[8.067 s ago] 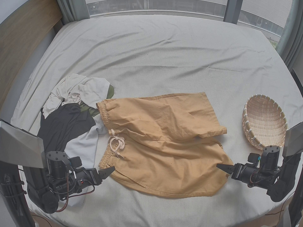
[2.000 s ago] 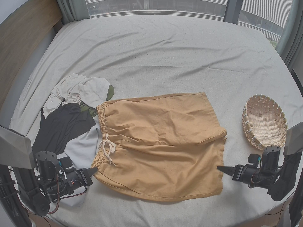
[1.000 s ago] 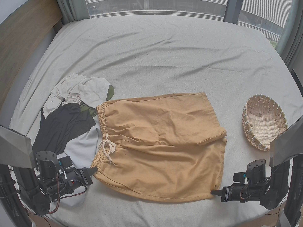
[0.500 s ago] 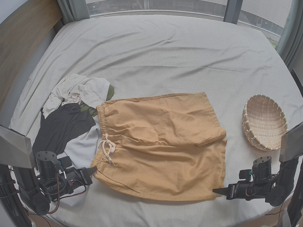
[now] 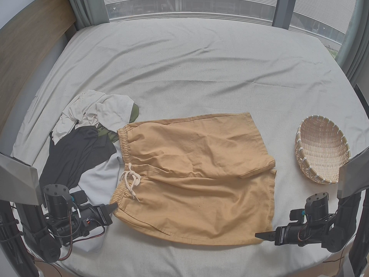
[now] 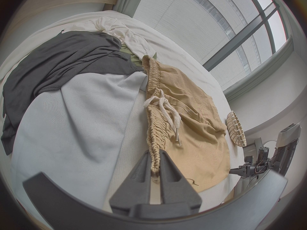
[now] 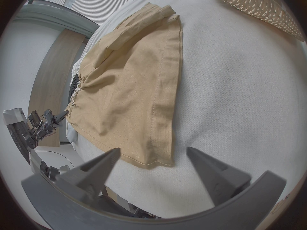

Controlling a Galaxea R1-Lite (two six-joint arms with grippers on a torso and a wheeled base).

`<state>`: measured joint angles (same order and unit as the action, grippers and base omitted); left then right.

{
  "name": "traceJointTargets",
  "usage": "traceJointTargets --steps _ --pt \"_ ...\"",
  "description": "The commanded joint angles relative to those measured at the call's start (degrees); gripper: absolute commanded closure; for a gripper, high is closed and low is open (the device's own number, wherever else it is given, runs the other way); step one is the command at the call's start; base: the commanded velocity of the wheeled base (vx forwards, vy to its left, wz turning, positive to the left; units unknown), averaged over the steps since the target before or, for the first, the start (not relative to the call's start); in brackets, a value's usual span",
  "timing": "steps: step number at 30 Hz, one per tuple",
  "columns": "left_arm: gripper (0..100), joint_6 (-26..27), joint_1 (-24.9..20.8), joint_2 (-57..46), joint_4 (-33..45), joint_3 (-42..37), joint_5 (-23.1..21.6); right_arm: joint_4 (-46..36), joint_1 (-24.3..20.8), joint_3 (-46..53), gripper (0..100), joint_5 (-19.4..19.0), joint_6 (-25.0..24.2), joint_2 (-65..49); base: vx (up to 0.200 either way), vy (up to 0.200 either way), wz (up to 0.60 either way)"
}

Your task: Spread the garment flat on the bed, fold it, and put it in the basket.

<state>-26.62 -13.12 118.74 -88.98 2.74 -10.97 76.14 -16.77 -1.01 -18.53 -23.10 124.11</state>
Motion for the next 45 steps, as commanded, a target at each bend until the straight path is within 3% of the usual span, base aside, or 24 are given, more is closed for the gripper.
traceJointTargets --steps 1,8,18,27,34,45 --pt "100 -0.01 0.02 -0.08 -0.23 -0.11 -0.01 0.06 -0.19 1.01 100 -0.10 -0.01 0.69 0.000 0.000 0.00" --pt "100 -0.01 0.02 -0.08 -0.23 -0.11 0.16 -0.91 0.51 1.01 100 -0.02 -0.19 -1.68 0.000 0.000 0.00" --pt "100 -2.20 -3.58 -5.53 -0.05 -2.04 -1.60 -13.92 1.57 1.01 100 0.07 0.43 -17.33 0.000 0.000 0.00" --pt "100 -1.85 -3.23 -1.05 3.81 -2.74 -1.33 -20.95 2.71 1.01 100 0.07 2.18 -17.59 0.000 0.000 0.00" --pt "100 4.12 -2.44 -1.31 14.01 -2.74 -1.86 -26.48 2.54 1.01 100 0.07 2.97 -17.68 0.000 0.000 0.00" --pt "100 5.00 -1.91 -0.79 15.94 -2.74 -3.18 -26.92 2.71 1.01 100 0.25 2.97 -17.41 0.000 0.000 0.00"
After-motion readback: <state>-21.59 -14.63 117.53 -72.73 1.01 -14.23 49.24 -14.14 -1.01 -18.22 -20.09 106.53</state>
